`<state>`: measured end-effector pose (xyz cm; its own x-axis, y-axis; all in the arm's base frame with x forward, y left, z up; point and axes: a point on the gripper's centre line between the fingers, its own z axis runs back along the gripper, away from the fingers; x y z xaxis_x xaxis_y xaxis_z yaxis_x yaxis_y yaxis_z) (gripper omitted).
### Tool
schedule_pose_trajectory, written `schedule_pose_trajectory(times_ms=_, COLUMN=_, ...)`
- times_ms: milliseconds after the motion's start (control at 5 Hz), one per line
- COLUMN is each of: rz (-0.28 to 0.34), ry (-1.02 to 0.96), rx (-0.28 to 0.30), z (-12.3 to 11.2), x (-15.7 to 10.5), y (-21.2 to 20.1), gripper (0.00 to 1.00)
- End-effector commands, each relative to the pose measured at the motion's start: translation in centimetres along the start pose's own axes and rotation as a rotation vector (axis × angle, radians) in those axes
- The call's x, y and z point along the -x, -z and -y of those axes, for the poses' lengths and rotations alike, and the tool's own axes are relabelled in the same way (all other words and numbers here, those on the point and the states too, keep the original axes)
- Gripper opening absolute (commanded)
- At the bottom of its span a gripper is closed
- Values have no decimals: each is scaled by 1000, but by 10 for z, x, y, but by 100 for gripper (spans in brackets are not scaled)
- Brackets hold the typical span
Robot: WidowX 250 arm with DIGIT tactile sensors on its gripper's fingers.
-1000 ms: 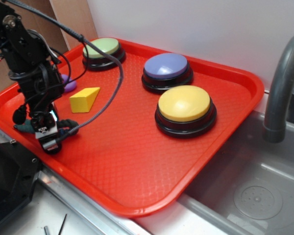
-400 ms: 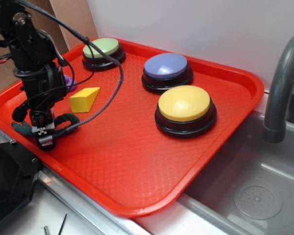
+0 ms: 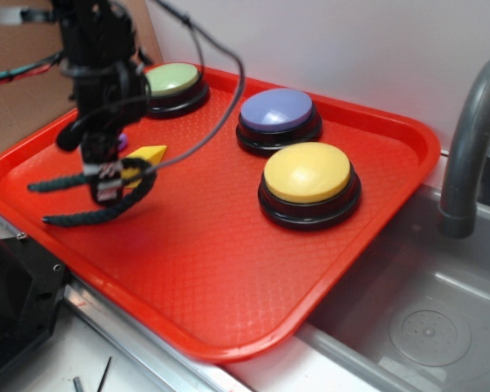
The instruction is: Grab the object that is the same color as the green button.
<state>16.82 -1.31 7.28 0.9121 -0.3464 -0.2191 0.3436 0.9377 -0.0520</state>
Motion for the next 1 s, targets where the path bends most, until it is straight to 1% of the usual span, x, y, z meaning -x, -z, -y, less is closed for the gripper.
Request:
schedule_pose_trajectory(times_ms=0, rz=56, ry=-79, rx=-45, z=36, x=11, y=-86, gripper=0)
schedule_pose_trajectory(times_ms=200, rz=127, ry=-138, rx=-57, z=52, x=37, y=-112, gripper=0)
schedule_pose_trajectory(times_ms=400, rz=159, ry=-184, rx=-46, z=56, x=46, y=-127, gripper=0)
schedule_pose_trajectory(times_ms=600, rz=139, ry=-206, rx=-40, z=50, x=47, y=-128, gripper=0)
schedule_pose_trajectory(times_ms=800, rz=133, ry=-217, rx=-42, z=45, x=45, y=-124, gripper=0)
